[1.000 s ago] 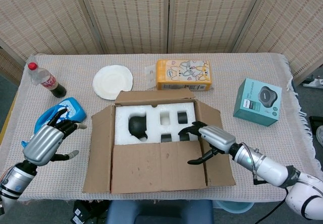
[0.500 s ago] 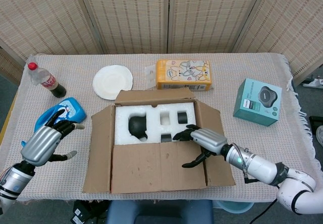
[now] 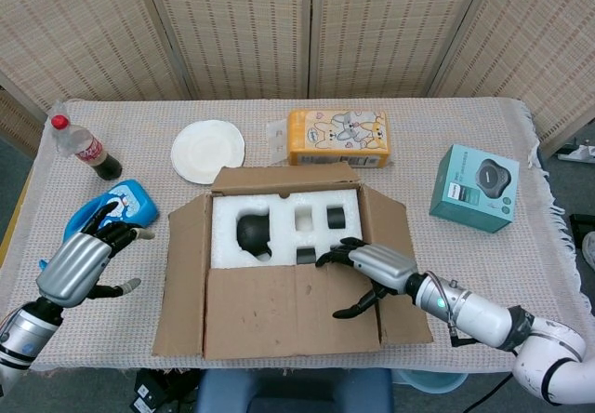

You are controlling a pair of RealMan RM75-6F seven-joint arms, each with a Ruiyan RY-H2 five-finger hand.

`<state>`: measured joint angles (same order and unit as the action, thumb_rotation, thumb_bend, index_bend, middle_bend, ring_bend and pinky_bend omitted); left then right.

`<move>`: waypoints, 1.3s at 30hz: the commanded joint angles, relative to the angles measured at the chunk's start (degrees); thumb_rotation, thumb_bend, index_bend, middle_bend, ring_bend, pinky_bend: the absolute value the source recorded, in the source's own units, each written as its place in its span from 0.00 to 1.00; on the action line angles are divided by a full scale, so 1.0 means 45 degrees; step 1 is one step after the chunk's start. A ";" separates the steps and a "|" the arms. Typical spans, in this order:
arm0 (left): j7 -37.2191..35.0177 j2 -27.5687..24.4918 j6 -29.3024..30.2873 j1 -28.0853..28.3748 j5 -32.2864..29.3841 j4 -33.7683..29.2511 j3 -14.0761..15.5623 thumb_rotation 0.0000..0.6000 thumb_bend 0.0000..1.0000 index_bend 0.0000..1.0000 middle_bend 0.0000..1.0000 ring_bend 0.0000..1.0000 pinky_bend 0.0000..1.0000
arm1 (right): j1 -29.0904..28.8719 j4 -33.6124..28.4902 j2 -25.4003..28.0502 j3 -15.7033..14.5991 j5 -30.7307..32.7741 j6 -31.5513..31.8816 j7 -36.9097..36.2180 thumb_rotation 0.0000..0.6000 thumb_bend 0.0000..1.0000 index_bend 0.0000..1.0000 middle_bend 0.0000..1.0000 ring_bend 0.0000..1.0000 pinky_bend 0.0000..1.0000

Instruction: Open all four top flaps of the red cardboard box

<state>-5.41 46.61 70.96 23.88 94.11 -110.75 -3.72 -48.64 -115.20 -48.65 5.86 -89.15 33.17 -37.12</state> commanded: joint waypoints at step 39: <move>0.0654 -0.0550 0.0165 -0.0028 -0.0034 -0.0947 -0.0241 1.00 0.23 0.33 0.32 0.30 0.00 | 0.0000 0.6761 -0.1383 -0.5990 -0.8726 1.3199 -2.1417 0.55 0.04 0.18 0.23 0.17 0.00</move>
<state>-2.49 44.15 71.69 23.78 93.96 -115.01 -4.80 -48.36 -84.85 -54.64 -20.75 -128.12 92.21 -133.42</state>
